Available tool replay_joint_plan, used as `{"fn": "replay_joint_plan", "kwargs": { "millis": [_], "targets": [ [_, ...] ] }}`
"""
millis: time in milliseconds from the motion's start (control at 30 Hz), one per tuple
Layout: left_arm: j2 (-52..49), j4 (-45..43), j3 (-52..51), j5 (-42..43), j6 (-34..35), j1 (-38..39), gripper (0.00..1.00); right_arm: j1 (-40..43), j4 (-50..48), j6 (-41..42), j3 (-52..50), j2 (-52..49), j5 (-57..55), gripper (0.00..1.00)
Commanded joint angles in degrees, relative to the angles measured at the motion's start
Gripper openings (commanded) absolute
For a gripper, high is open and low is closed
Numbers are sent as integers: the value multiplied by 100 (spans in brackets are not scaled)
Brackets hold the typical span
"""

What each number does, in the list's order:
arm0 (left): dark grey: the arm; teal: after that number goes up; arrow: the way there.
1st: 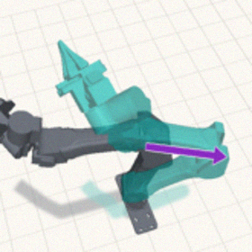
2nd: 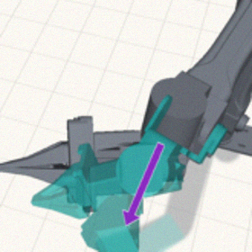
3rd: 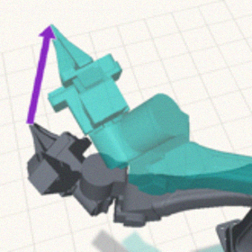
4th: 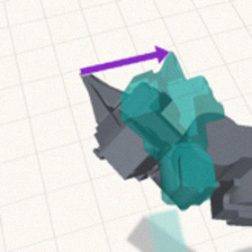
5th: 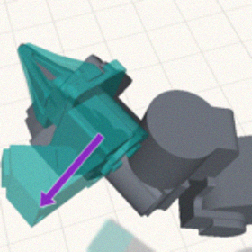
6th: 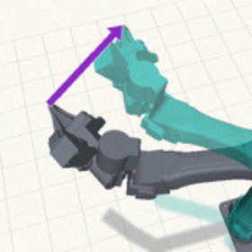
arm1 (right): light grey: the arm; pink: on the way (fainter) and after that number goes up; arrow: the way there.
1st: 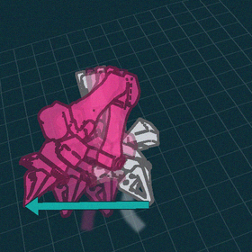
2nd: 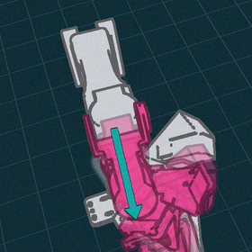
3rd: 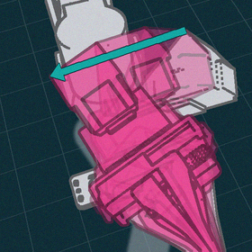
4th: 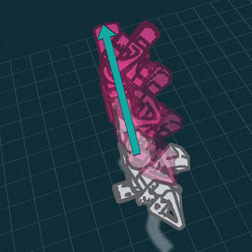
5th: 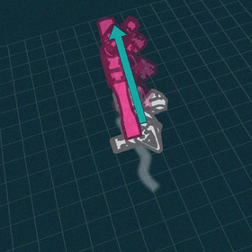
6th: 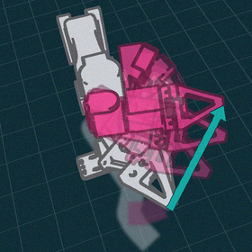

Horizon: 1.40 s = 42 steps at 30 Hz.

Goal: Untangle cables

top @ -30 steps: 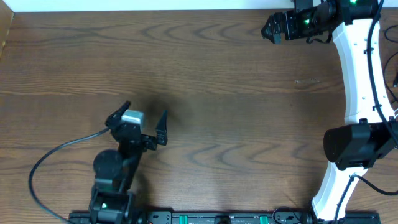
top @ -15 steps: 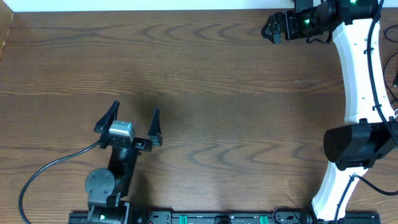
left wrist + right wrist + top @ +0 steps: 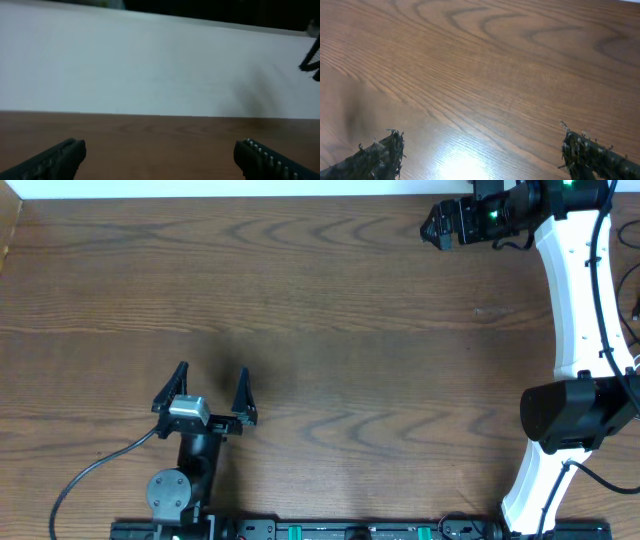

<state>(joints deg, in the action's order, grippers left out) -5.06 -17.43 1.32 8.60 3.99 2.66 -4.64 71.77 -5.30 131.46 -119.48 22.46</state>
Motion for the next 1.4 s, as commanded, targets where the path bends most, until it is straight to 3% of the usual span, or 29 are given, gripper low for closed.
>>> {"fn": "replay_joint_plan", "kwargs": {
  "millis": [0, 167, 400, 1367],
  "targets": [
    [444, 282, -111, -74, 286, -109, 100, -11, 2, -76, 107, 221, 15, 99],
    [498, 658, -109, -76, 382, -168, 100, -13, 2, -76, 107, 221, 15, 99],
    [498, 2127, -109, -402, 376, -168, 100, -13, 2, -76, 107, 221, 15, 99],
    [483, 2127, -109, -522, 166, -177, 100, 7, 2, -76, 107, 221, 15, 99]
  ]
}}
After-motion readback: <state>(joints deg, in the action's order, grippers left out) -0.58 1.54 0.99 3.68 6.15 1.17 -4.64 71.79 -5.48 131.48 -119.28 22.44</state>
